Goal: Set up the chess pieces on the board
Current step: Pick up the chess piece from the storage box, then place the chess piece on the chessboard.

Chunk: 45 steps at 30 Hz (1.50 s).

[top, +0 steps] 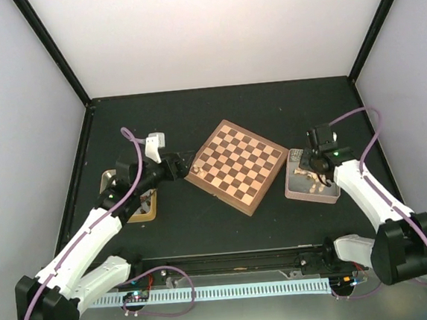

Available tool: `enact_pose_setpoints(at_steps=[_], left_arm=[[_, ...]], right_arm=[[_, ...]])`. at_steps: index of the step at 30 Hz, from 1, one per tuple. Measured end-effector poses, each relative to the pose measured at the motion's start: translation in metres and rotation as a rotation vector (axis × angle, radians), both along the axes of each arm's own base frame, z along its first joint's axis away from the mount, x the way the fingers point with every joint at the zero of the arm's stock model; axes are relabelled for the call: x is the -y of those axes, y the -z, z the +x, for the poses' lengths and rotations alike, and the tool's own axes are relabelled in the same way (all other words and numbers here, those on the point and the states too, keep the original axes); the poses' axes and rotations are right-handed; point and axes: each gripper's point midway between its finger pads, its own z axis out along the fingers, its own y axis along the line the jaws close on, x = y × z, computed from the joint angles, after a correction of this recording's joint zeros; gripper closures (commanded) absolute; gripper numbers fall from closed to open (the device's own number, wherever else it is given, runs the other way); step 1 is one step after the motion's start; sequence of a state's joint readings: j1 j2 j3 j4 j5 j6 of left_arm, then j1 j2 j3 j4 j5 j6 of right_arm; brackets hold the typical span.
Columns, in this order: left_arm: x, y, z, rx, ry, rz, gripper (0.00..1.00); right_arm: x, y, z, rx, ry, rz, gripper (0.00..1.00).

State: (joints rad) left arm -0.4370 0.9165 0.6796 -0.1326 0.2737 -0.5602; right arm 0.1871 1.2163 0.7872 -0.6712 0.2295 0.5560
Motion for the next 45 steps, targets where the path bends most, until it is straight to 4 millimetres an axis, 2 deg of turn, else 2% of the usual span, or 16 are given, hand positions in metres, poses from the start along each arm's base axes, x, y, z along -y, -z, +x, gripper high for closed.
enact_pose_setpoints(at_steps=[2,5,10,13,17,21,23,28,31,36,45], left_arm=[[0.0,-0.004,0.001,0.008,-0.001,-0.003,0.05],[0.0,-0.005,0.001,0.008,-0.002,-0.004,0.05],[0.001,-0.005,0.0,0.006,0.008,-0.007,0.06],[0.002,-0.004,-0.001,0.0,0.014,-0.007,0.06],[0.001,0.0,-0.003,-0.016,0.014,0.0,0.07],[-0.005,0.005,-0.002,-0.032,-0.015,0.019,0.07],[-0.011,0.005,-0.002,-0.031,-0.048,0.032,0.06],[-0.032,-0.004,-0.003,0.002,-0.15,0.057,0.05],[-0.043,-0.011,-0.005,0.027,-0.201,0.065,0.04],[-0.056,-0.009,-0.005,0.026,-0.259,0.089,0.04],[-0.068,0.001,-0.005,-0.002,-0.307,0.136,0.04]], right_arm=[[-0.008,-0.021,0.009,0.065,-0.032,0.038,0.96],[-0.02,-0.036,0.018,0.109,-0.079,0.087,0.96],[-0.047,-0.037,0.023,0.109,-0.198,0.185,0.96],[-0.072,-0.041,0.022,0.118,-0.302,0.247,0.96],[-0.121,-0.043,0.014,0.116,-0.469,0.333,0.96],[-0.186,-0.027,-0.003,0.04,-0.641,0.343,0.96],[-0.211,-0.018,-0.008,0.001,-0.693,0.321,0.97],[-0.261,0.001,-0.006,-0.041,-0.767,0.208,0.96],[-0.287,0.006,-0.004,-0.043,-0.803,0.136,0.96],[-0.312,0.009,0.001,-0.038,-0.825,0.047,0.95],[-0.315,0.027,-0.007,-0.107,-0.842,-0.025,0.87]])
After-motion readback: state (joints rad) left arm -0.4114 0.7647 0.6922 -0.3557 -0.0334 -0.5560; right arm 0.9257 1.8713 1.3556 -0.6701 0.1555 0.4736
